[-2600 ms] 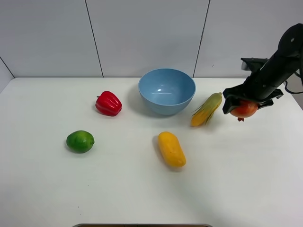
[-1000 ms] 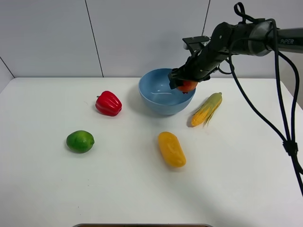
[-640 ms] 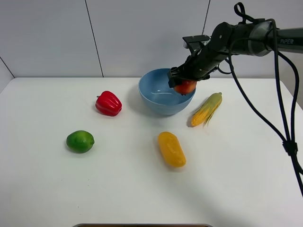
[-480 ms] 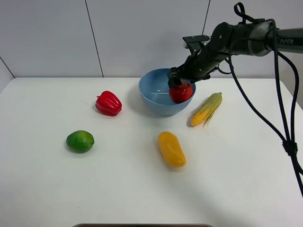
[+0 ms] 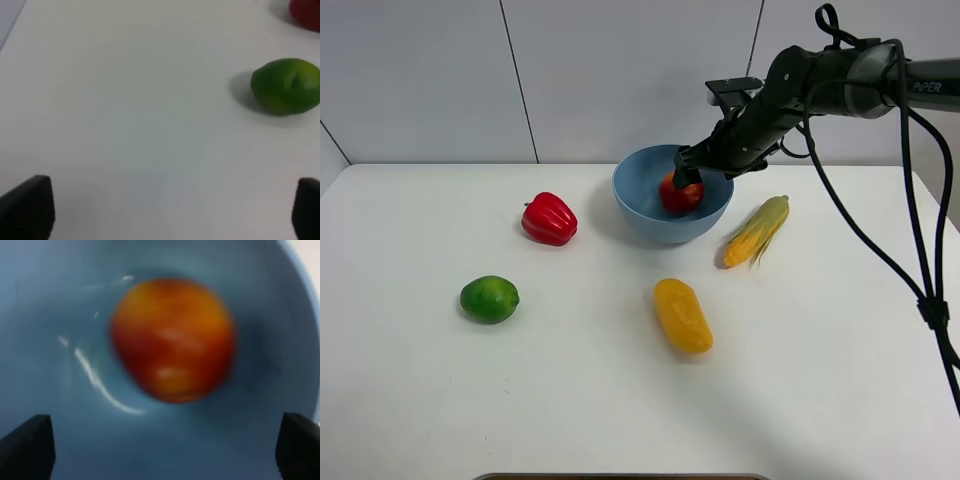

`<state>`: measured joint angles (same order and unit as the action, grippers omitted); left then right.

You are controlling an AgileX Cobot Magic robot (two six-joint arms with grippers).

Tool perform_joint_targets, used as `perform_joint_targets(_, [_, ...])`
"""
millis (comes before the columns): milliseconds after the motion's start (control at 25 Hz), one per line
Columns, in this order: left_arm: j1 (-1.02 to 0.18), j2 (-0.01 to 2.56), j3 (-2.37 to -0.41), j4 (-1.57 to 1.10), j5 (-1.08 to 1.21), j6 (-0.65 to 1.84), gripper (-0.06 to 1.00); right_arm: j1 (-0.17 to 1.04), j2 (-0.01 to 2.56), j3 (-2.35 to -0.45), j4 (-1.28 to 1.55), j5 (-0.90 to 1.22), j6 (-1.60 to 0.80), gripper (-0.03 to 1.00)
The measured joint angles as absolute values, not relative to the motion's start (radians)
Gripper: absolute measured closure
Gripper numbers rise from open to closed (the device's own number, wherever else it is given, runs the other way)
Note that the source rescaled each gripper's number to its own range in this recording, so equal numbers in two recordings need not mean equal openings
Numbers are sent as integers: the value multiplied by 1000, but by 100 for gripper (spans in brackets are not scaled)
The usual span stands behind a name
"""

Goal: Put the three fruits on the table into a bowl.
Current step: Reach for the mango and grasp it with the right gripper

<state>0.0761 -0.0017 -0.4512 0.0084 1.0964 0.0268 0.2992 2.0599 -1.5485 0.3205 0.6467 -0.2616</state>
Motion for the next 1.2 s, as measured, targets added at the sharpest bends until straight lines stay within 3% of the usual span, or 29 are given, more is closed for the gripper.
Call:
perform_joint_targets(760, [76,-2,-451,8,1096,27,15,300,1851,-1709,320,1197,-222,27])
perform_joint_targets(1200, [76,-2,-451,8,1096,27,15,358,1828,-1709,314,1221,-157,27])
